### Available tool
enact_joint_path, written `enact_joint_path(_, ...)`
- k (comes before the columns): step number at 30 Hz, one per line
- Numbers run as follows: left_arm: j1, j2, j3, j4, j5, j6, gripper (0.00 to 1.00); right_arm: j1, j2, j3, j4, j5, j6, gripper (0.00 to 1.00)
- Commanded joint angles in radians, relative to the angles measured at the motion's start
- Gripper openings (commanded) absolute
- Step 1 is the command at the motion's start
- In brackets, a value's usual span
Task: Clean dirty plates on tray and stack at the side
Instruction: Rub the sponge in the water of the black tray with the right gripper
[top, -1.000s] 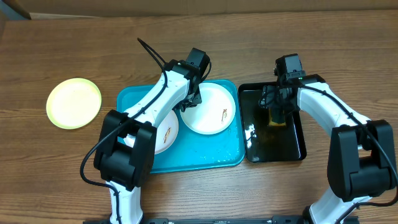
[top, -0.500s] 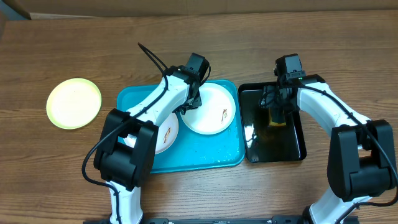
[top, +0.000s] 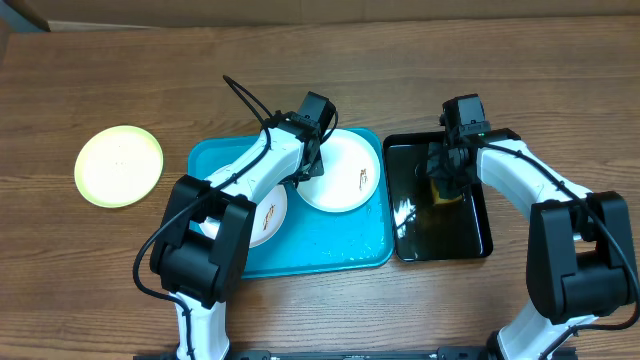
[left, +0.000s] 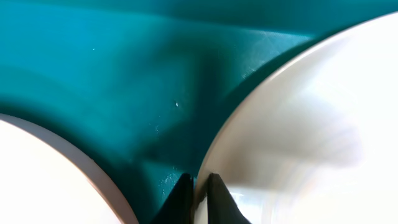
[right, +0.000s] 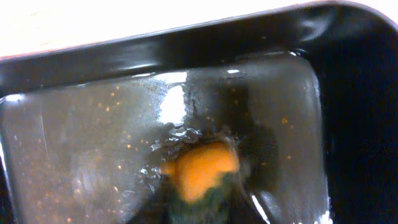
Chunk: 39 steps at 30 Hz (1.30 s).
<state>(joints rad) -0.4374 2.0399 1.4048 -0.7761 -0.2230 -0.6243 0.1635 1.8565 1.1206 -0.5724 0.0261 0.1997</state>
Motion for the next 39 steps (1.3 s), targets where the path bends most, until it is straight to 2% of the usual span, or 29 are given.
enact_joint_path(1, 0.0, -0.005, -0.011, 0.014, -0.02, 0.008, 0.04, -0.001, 0.006, 0.02, -0.007, -0.019, 0.002, 0.08)
enact_joint_path(3, 0.0, -0.005, -0.011, 0.015, -0.02, 0.029, 0.04, -0.001, 0.006, 0.047, -0.037, -0.029, 0.002, 0.1)
enact_joint_path(4, 0.0, -0.005, -0.011, 0.014, -0.019, 0.036, 0.04, -0.001, 0.006, 0.063, -0.059, -0.029, 0.002, 0.17)
enact_joint_path(5, 0.0, -0.005, -0.011, 0.014, -0.019, 0.042, 0.04, -0.001, 0.006, 0.084, -0.086, -0.028, 0.002, 0.33)
enact_joint_path(7, 0.0, -0.005, -0.011, 0.014, -0.019, 0.042, 0.04, -0.001, 0.006, 0.112, -0.132, -0.028, 0.002, 0.55)
enact_joint_path(10, 0.0, -0.005, -0.011, 0.014, -0.02, 0.042, 0.04, -0.001, 0.006, 0.124, -0.184, -0.027, 0.002, 0.71)
enact_joint_path(14, 0.0, -0.005, -0.011, 0.014, -0.019, 0.041, 0.04, -0.001, 0.006, 0.095, -0.219, -0.026, 0.002, 0.72)
enact_joint_path(18, 0.0, -0.006, -0.011, 0.014, -0.019, 0.041, 0.04, -0.001, 0.006, 0.034, -0.175, -0.027, 0.002, 0.72)
enact_joint_path(24, 0.0, -0.047, -0.011, 0.014, -0.021, 0.04, 0.04, -0.001, 0.006, -0.03, -0.121, -0.027, 0.003, 0.67)
enact_joint_path(28, 0.0, -0.099, -0.011, 0.013, -0.048, 0.034, 0.04, -0.001, 0.006, -0.03, -0.117, -0.027, 0.003, 0.59)
enact_joint_path(29, -0.001, -0.108, -0.011, 0.01, -0.066, 0.033, 0.04, -0.001, 0.006, -0.03, -0.116, -0.027, 0.003, 0.54)
enact_joint_path(32, -0.002, -0.118, -0.011, -0.01, -0.102, 0.033, 0.04, -0.001, 0.006, -0.03, -0.117, -0.027, 0.003, 0.5)
enact_joint_path(35, -0.002, -0.118, -0.011, -0.036, -0.142, 0.027, 0.04, -0.001, 0.006, -0.028, -0.116, -0.028, 0.003, 0.38)
enact_joint_path(37, -0.002, -0.118, -0.011, -0.051, -0.18, 0.008, 0.04, -0.001, 0.006, -0.015, -0.117, -0.028, 0.003, 0.16)
enact_joint_path(39, -0.002, -0.118, -0.011, -0.061, -0.206, -0.012, 0.04, -0.001, 0.006, 0.011, -0.137, -0.034, 0.003, 0.05)
